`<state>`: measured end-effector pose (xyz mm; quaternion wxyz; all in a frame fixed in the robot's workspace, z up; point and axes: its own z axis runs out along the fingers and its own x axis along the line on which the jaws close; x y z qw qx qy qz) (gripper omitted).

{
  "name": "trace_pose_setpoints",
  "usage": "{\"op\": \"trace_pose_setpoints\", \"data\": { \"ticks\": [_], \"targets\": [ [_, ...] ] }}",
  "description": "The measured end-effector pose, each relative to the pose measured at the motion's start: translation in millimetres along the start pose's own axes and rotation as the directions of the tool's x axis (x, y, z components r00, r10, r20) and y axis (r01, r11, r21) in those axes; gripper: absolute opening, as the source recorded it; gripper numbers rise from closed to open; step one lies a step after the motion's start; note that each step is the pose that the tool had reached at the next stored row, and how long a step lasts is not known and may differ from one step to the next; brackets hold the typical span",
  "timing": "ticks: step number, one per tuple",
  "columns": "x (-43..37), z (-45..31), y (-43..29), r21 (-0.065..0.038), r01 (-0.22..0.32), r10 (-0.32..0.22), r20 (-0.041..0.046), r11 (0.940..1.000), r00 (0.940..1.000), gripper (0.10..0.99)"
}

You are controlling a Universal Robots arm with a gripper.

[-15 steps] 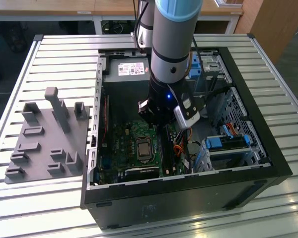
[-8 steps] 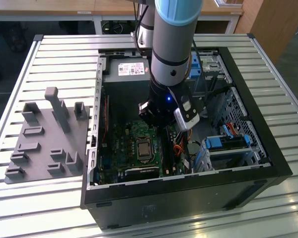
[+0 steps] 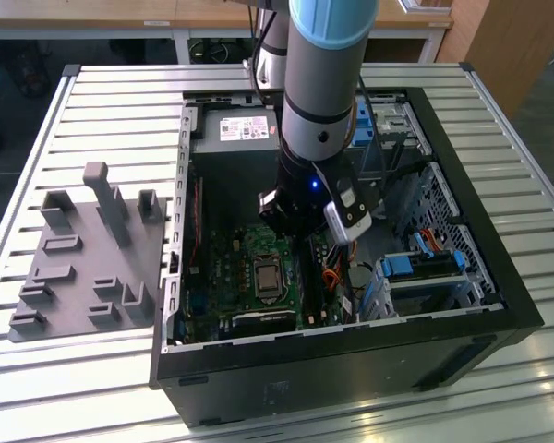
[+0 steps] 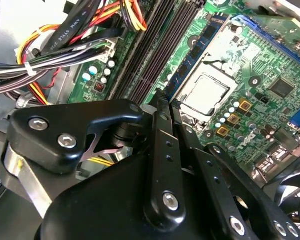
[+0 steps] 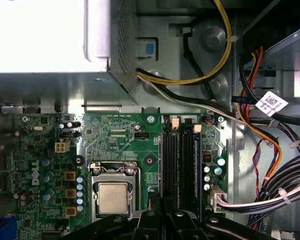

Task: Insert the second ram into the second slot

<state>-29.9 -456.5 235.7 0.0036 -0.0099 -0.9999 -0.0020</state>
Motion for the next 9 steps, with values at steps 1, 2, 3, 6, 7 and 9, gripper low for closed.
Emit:
{"op": "trace_pose_setpoints", "data": {
  "ticks": [1,2,3,6,7,9],
  "targets": [
    [-0.1,0.2,-0.1,0.002,0.0,0.0,0.0,1.0,1.0,0.137],
    [-0.3,0.6,0.0,0.003,-0.001,0.001,0.0,1.0,1.0,0.137],
    [-1.4,1.2,0.0,0.003,0.0,0.0,0.0,1.0,1.0,0.137],
    [-5.9,2.6,0.1,0.003,-0.001,0.001,0.0001,1.0,1.0,0.137],
    [-6.8,2.9,0.1,0.004,-0.001,0.001,0.0,1.0,1.0,0.137],
    [-9.4,3.6,0.1,0.004,-0.001,0.001,0.0,1.0,1.0,0.137]
  ]
}}
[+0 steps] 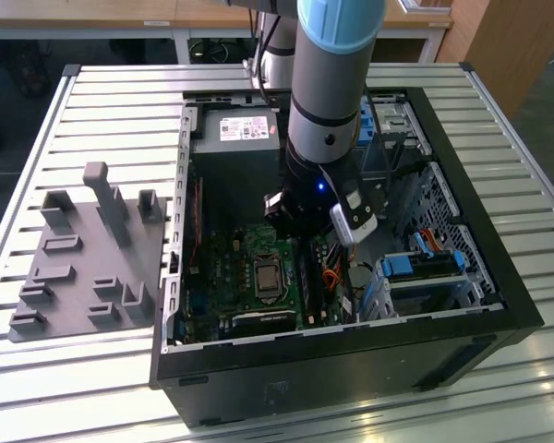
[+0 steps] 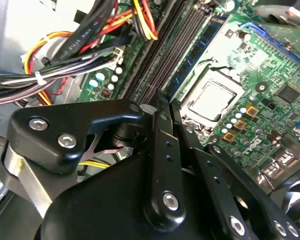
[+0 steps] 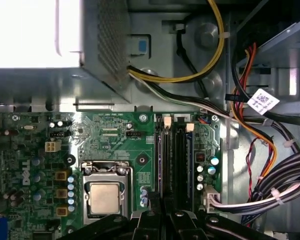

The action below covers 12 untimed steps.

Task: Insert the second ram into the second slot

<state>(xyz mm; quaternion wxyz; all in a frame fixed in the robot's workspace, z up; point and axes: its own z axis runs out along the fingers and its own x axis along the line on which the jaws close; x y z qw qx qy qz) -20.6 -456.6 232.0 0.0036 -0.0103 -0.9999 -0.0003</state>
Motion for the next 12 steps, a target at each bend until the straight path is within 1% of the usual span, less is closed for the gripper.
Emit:
{"op": "trace_pose_setpoints", "data": {
  "ticks": [1,2,7,12],
  "targets": [
    [-1.5,0.4,0.0,0.0,0.0,0.0,0.0001,1.0,1.0,0.137],
    [-6.1,2.8,0.1,0.0,0.0,0.0,0.0,1.0,1.0,0.137],
    [-6.2,6.9,0.1,0.0,0.0,0.0,-0.0001,1.0,1.0,0.137],
    [-6.2,8.5,0.2,0.0,0.0,0.0,-0.0002,1.0,1.0,0.137]
  ]
}}
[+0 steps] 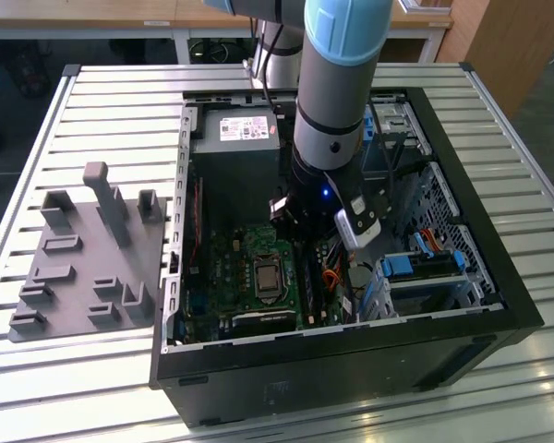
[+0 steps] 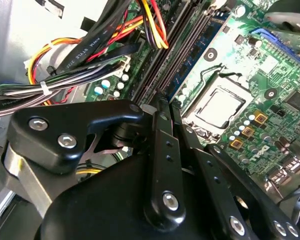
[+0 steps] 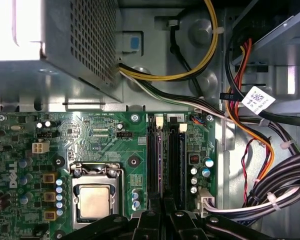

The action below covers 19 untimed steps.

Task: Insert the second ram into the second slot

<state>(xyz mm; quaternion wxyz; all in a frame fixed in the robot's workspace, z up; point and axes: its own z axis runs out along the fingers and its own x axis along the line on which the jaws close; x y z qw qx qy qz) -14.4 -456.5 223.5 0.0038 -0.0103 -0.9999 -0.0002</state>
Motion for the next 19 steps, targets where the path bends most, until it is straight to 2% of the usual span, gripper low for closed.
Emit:
{"op": "trace_pose_setpoints", "data": {
  "ticks": [19],
  "targets": [
    [-0.1,4.6,0.0,0.0,0.004,-0.004,0.0,1.0,1.0,0.137]
  ]
}}
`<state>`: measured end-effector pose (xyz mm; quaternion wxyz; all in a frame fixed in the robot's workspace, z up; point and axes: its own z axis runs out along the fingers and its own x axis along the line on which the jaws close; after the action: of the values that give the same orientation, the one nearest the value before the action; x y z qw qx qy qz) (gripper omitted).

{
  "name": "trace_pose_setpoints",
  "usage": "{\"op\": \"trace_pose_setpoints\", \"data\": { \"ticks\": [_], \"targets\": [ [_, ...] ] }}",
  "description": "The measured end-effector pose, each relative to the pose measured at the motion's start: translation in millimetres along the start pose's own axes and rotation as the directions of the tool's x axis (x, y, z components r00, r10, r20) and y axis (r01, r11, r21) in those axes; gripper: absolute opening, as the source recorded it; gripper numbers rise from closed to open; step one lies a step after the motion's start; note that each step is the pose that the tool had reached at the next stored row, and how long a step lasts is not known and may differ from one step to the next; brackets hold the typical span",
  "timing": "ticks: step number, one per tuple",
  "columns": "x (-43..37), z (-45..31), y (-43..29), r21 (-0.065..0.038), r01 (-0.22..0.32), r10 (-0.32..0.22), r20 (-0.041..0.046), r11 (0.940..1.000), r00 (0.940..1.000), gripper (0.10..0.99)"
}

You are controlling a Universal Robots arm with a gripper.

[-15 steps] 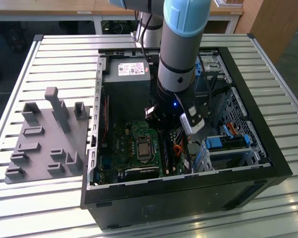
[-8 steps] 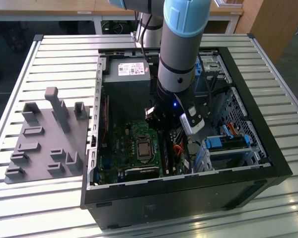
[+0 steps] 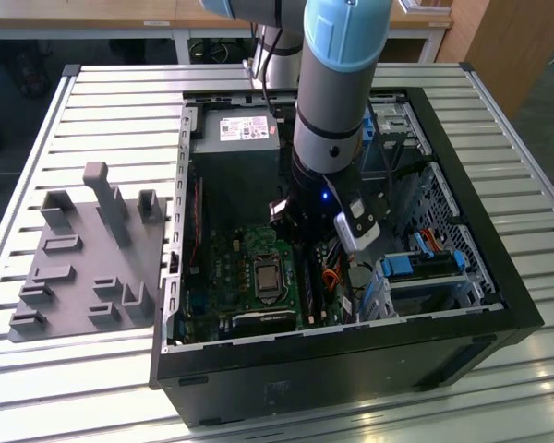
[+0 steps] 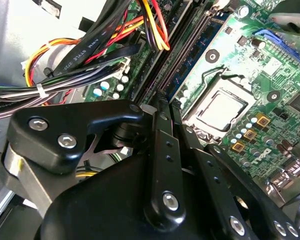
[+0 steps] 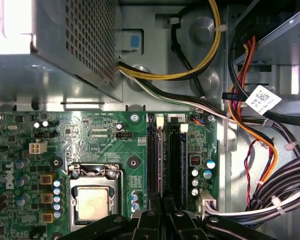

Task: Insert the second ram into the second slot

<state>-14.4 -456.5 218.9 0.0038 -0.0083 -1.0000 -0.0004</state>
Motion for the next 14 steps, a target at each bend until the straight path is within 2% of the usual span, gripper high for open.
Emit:
{"op": "trace_pose_setpoints", "data": {
  "ticks": [14],
  "targets": [
    [0.0,2.2,0.0,0.0,0.0,0.0,0.0,1.0,1.0,0.137]
  ]
}}
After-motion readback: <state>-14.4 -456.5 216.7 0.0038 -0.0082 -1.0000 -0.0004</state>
